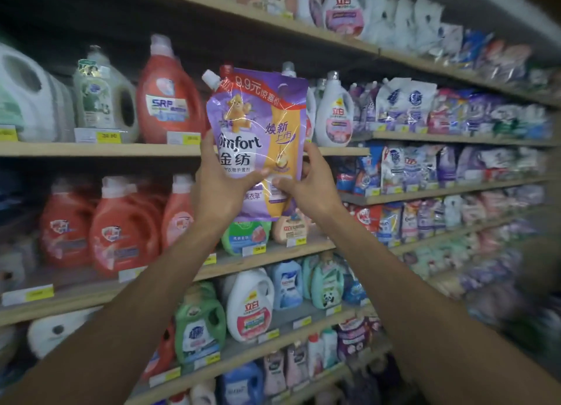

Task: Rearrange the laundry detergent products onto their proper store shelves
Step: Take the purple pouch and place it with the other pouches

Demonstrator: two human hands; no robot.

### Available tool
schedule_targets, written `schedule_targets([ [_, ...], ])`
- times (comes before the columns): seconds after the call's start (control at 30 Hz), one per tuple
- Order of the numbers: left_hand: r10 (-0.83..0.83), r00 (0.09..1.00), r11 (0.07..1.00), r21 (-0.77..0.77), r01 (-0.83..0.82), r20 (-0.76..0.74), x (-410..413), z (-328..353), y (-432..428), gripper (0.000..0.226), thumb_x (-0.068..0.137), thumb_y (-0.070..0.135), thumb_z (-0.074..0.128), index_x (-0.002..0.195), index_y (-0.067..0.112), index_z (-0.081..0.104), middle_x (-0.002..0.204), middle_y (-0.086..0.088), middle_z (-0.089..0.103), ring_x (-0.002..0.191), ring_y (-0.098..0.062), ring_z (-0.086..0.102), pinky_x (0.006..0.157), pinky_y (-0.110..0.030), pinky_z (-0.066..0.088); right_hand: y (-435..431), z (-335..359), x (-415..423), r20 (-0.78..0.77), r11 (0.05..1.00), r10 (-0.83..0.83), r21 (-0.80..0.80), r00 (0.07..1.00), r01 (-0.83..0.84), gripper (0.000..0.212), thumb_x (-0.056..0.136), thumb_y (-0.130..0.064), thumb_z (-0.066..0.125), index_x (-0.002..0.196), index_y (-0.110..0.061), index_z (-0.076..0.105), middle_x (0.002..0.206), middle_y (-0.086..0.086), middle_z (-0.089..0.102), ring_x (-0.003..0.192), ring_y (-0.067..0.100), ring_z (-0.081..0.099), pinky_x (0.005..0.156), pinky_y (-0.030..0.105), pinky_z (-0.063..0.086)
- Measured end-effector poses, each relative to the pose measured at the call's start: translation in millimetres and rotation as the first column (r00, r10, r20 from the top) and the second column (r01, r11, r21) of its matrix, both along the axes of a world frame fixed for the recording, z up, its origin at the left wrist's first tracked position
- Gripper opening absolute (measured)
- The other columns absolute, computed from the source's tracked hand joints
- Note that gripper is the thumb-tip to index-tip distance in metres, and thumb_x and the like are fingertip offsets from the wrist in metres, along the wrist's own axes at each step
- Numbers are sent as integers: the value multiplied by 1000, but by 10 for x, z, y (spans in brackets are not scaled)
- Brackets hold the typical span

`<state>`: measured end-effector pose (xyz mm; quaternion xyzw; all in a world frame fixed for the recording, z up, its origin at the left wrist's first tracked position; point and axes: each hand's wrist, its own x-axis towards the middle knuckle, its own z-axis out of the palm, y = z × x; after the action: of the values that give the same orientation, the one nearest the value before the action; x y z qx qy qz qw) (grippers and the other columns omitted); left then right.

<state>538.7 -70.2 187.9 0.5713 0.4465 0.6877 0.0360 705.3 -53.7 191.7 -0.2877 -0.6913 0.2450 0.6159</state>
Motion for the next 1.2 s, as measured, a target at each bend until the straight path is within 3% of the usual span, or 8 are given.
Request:
schedule_targets([
  [0.1, -108, 994, 994, -6, 108, 19, 619, -95, 273, 119, 51, 62, 85, 153, 33, 29, 120, 14, 66, 112, -13, 66, 96, -24, 52, 128, -64, 640, 18, 997, -71, -10, 997, 71, 52, 85, 8, 77, 121, -21, 54, 114, 9, 75, 103, 19, 75, 86, 42, 63],
  [0.23, -245, 969, 968, -46, 246, 38, 1540, -173, 625, 126, 46, 68, 82, 154, 33, 26, 141, 2, 62, 125, -24, 63, 102, -47, 53, 263, -99, 1565, 73, 980, -195, -13, 978, 197, 52, 85, 11, 74, 115, -27, 54, 101, -1, 75, 83, 9, 74, 72, 30, 62],
  [0.43, -486, 873, 871, -58, 488, 50, 2916, -180, 1087, 127, 47, 66, 85, 154, 31, 28, 141, 0, 61, 128, -24, 60, 102, -51, 53, 427, -135, 2928, 89, 924, -383, 17, 919, 383, 53, 85, 8, 75, 116, -28, 51, 91, -13, 73, 71, -5, 71, 59, 16, 54],
  [0.57, -585, 808, 807, -55, 588, 62, 3819, -200, 1277, 128, 47, 65, 85, 154, 27, 27, 139, -1, 61, 124, -22, 62, 100, -51, 54, 464, -144, 3768, 92, 860, -511, 37, 855, 510, 55, 81, 10, 76, 103, -34, 52, 86, -10, 74, 69, -2, 70, 61, 22, 54],
  [0.73, -665, 744, 741, -75, 668, 57, 4757, -196, 1545, 137, 42, 74, 80, 157, 29, 21, 137, 10, 53, 129, -24, 57, 102, -51, 53, 537, -134, 4604, 91, 794, -607, 25, 790, 607, 50, 80, 7, 76, 115, -22, 54, 100, 10, 76, 89, 32, 74, 74, 44, 61],
  [0.9, -729, 684, 678, -98, 728, 39, 5458, -122, 1886, 136, 44, 72, 81, 158, 30, 20, 144, 0, 55, 129, -23, 58, 103, -50, 52, 761, -87, 5265, 87, 731, -682, 44, 726, 681, 55, 79, 7, 77, 106, -34, 53, 87, -19, 78, 76, 0, 74, 63, 21, 58],
  [1.03, -774, 633, 628, -99, 772, 28, 5975, -45, 2242, 128, 47, 68, 83, 154, 33, 23, 124, 17, 56, 114, -13, 58, 100, -47, 54, 1000, -33, 5680, 90, 678, -733, 12, 674, 735, 56, 78, -1, 78, 108, -41, 53, 102, 0, 79, 94, 24, 77, 88, 55, 61],
  [1.2, -819, 573, 572, -51, 819, 7, 6604, 28, 2780, 125, 53, 61, 88, 156, 29, 24, 136, 9, 55, 124, -15, 57, 106, -49, 50, 1403, 47, 6218, 73, 615, -787, 12, 613, 788, 53, 77, -4, 79, 116, -31, 55, 103, 7, 77, 93, 32, 76, 82, 61, 61],
])
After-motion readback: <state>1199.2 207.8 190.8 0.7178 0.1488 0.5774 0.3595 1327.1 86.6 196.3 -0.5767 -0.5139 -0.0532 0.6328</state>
